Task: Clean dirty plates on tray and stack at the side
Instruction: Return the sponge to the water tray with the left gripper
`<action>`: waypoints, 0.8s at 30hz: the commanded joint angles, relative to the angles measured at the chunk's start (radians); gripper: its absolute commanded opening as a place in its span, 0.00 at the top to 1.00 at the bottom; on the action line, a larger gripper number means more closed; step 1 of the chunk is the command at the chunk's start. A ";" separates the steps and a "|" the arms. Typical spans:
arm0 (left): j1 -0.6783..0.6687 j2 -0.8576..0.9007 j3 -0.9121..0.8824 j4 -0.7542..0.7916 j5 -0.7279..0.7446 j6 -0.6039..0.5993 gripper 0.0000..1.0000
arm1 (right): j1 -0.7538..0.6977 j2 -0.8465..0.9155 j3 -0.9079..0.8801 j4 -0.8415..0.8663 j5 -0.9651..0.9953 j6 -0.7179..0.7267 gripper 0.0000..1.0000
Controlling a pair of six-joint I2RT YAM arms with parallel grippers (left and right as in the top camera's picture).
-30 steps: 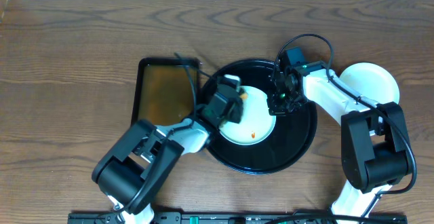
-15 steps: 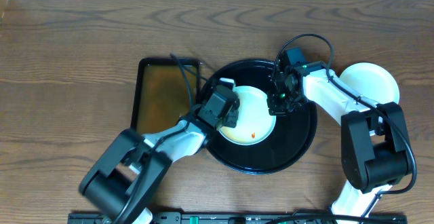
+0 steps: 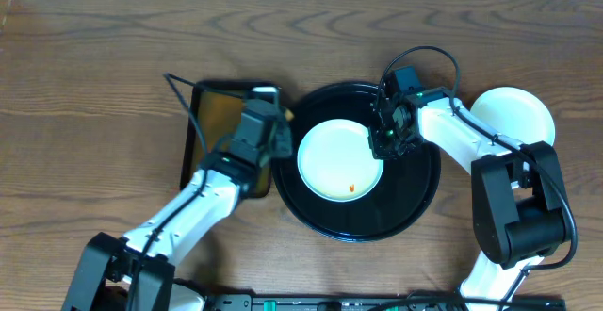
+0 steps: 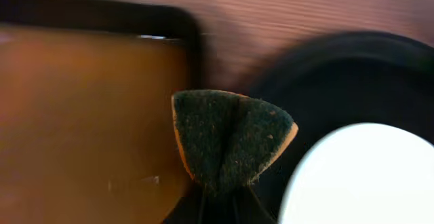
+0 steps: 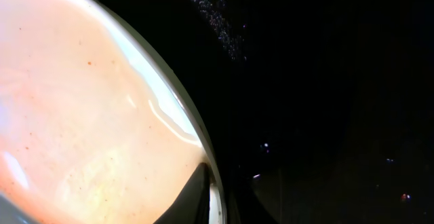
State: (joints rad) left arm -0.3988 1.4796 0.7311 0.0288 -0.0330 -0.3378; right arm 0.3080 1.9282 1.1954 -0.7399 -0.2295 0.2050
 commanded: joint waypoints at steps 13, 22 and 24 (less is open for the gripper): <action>0.216 0.212 -0.002 0.002 -0.005 0.091 0.88 | 0.010 0.010 -0.006 0.005 0.015 0.008 0.96; 0.216 0.065 0.001 0.030 0.026 0.127 0.33 | 0.010 0.010 -0.006 0.009 0.016 0.008 0.96; 0.216 -0.007 0.001 -0.001 0.026 0.127 0.33 | 0.010 0.010 -0.006 0.015 0.016 0.008 0.95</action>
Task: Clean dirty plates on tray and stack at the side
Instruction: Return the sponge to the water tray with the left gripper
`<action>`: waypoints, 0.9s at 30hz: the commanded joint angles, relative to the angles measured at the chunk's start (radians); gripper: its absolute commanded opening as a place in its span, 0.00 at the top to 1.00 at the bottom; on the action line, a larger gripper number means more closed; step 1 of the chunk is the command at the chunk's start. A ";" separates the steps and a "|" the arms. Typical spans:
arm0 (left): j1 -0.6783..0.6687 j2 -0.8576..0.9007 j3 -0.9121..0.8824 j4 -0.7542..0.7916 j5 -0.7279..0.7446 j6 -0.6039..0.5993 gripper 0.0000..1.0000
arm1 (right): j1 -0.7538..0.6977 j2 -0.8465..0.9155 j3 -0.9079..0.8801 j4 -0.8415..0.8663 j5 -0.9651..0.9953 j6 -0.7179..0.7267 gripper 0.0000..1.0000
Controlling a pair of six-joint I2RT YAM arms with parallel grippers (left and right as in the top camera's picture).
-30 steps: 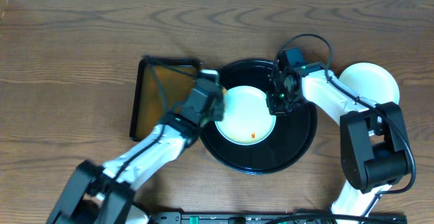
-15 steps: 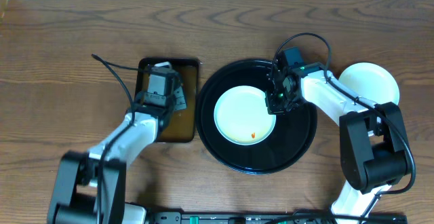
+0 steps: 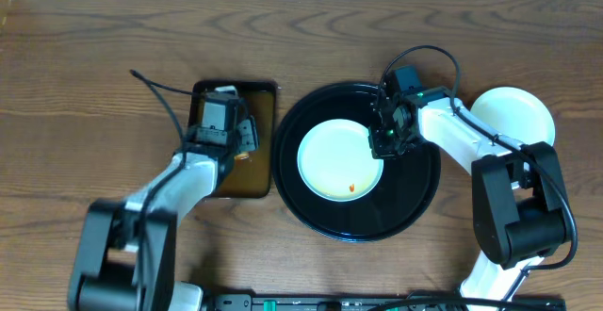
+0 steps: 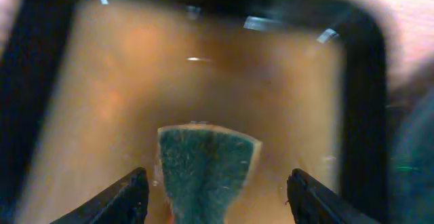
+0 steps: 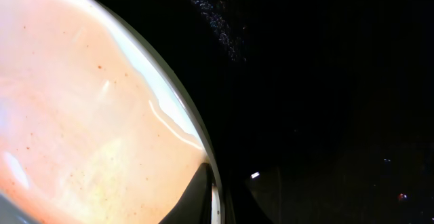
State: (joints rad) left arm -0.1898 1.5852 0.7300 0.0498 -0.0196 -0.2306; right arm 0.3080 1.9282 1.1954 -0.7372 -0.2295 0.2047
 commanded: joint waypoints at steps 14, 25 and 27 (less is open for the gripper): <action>0.007 -0.249 0.000 -0.374 0.013 -0.044 0.25 | 0.010 0.010 -0.008 0.058 0.015 0.008 0.96; 0.007 -0.249 0.000 -0.389 0.013 -0.044 0.25 | 0.010 0.010 -0.085 0.076 0.015 0.027 0.97; 0.007 -0.249 0.000 -0.389 0.013 -0.044 0.24 | 0.010 0.010 -0.095 0.084 0.015 0.027 0.99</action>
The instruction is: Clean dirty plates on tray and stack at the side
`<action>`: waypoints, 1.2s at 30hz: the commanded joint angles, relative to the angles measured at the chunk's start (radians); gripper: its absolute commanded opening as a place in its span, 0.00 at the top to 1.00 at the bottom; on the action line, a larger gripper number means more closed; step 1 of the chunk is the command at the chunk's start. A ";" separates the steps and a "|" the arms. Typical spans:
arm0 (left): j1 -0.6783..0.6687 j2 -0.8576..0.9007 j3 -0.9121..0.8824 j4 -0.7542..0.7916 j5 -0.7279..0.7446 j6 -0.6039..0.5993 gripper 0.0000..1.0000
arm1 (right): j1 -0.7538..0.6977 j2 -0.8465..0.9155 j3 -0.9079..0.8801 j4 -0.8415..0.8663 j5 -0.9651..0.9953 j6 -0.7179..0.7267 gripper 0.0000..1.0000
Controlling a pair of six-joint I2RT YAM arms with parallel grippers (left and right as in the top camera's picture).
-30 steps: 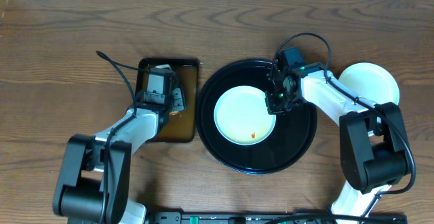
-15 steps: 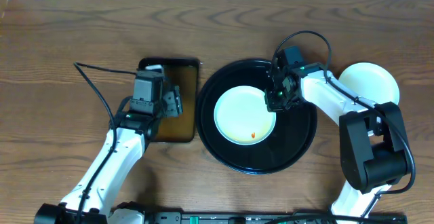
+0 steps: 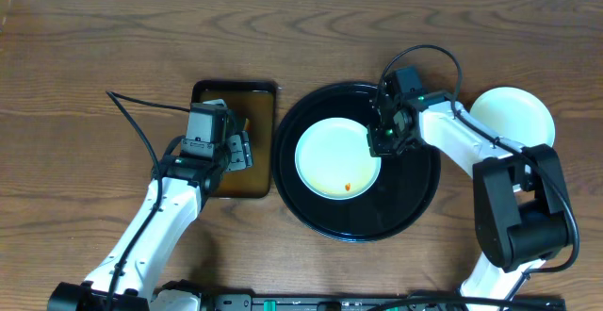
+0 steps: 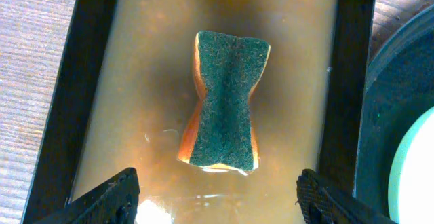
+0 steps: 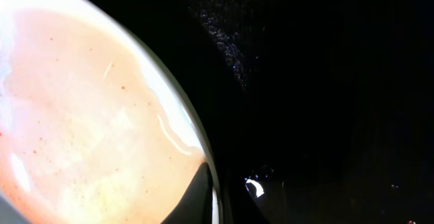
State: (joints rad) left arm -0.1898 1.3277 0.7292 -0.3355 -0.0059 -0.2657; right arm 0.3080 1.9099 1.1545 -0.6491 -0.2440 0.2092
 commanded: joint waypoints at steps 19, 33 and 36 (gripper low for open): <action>0.007 0.008 0.001 -0.004 -0.001 -0.009 0.24 | -0.094 0.006 -0.023 0.093 -0.267 0.019 0.99; 0.007 0.008 0.001 -0.004 -0.001 -0.009 0.24 | -0.119 -0.224 -0.023 0.057 0.035 -0.071 0.99; 0.007 0.008 0.001 -0.004 -0.001 -0.009 0.24 | -0.117 -0.274 -0.023 0.054 0.153 -0.103 0.99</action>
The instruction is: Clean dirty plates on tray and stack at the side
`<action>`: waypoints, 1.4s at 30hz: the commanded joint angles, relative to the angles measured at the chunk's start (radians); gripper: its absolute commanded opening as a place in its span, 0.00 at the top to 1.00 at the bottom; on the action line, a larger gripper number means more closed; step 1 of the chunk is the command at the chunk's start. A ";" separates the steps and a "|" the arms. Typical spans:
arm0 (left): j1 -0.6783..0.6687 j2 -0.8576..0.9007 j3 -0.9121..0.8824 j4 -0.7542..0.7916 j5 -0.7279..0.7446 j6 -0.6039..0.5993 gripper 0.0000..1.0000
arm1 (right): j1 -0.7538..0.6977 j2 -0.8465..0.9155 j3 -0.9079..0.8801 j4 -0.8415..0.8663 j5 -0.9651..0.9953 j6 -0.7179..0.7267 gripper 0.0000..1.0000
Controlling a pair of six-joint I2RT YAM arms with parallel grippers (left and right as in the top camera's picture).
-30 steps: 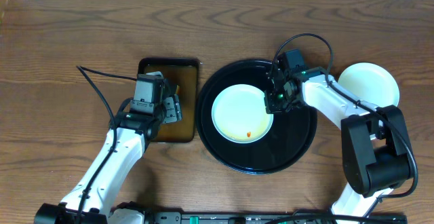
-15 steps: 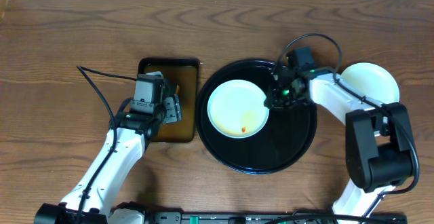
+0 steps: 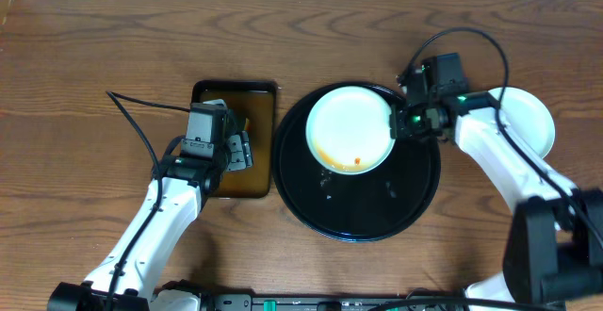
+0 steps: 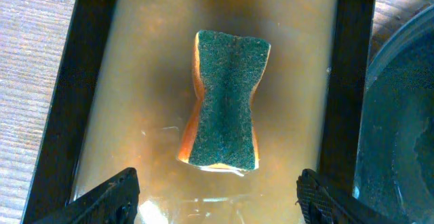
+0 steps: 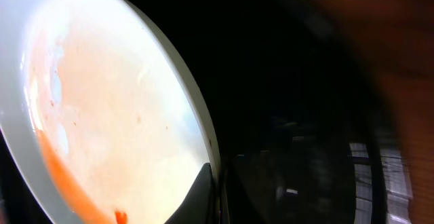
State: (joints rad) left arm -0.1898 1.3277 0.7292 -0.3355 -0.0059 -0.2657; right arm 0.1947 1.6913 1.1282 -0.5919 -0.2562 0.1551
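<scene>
A white plate (image 3: 350, 128) with an orange smear hangs tilted over the far part of the round black tray (image 3: 415, 198). My right gripper (image 3: 399, 123) is shut on its right rim; the right wrist view shows the plate (image 5: 102, 115) with a finger over the rim (image 5: 203, 190). A clean white plate (image 3: 528, 115) lies on the table at far right. The green-topped sponge (image 4: 226, 102) lies in brown water in the black rectangular basin (image 3: 264, 132). My left gripper (image 4: 215, 195) stands open above it, holding nothing.
Wet streaks and drops lie on the tray's floor (image 3: 325, 187). The basin's right wall (image 4: 346, 81) runs close to the tray's rim (image 4: 380, 61). Brown wooden table (image 3: 94, 57) surrounds everything.
My right gripper has moved up and to the right with the plate, which was flat in the tray's middle and now hangs tilted over its far part. The left gripper and sponge are unchanged.
My left gripper held the sponge at the tray's left edge while the right held the plate's rim. Then the left was over the basin, open around the sponge. Then the sponge lay free in the water. Now the plate is raised off the tray.
</scene>
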 commanded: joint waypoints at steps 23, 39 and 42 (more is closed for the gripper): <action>0.007 0.008 0.001 -0.004 -0.001 -0.009 0.25 | 0.086 -0.116 -0.012 -0.089 0.361 0.166 0.99; 0.007 0.008 0.001 0.010 0.090 -0.009 0.26 | 0.089 0.027 -0.117 0.026 0.173 0.234 0.99; 0.007 0.008 0.001 0.019 0.103 -0.009 0.26 | 0.099 0.051 -0.118 -0.008 0.082 0.233 0.93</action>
State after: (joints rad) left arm -0.1898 1.3277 0.7292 -0.3237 0.0513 -0.2657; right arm 0.2855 1.7176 1.0176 -0.5816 -0.0769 0.3737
